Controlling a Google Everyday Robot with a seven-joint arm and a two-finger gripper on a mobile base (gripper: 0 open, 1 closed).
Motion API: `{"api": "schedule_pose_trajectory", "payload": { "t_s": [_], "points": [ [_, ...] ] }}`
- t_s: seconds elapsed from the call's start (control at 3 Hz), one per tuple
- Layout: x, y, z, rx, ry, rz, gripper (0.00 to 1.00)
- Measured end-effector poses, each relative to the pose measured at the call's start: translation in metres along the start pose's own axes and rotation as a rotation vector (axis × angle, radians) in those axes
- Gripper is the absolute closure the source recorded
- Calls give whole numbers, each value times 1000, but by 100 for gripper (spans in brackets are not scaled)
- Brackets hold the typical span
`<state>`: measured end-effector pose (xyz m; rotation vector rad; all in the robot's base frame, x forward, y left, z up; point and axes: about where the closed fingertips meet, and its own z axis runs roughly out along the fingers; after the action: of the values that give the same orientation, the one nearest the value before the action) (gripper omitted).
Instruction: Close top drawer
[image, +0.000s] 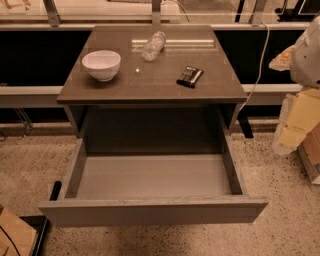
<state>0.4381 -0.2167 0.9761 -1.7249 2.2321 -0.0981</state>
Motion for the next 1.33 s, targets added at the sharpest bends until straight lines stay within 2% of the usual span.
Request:
{"api": "schedule_pose_trajectory", "payload": {
  "t_s": [0.33, 0.67, 1.0, 1.33],
  "points": [
    [-1, -1, -2, 11, -3, -1, 19],
    [-2, -1, -5, 20, -6, -2, 16],
    [-6, 4, 3, 24, 29, -56, 13],
    [-3, 22, 25, -12, 48, -130, 35]
  ]
}}
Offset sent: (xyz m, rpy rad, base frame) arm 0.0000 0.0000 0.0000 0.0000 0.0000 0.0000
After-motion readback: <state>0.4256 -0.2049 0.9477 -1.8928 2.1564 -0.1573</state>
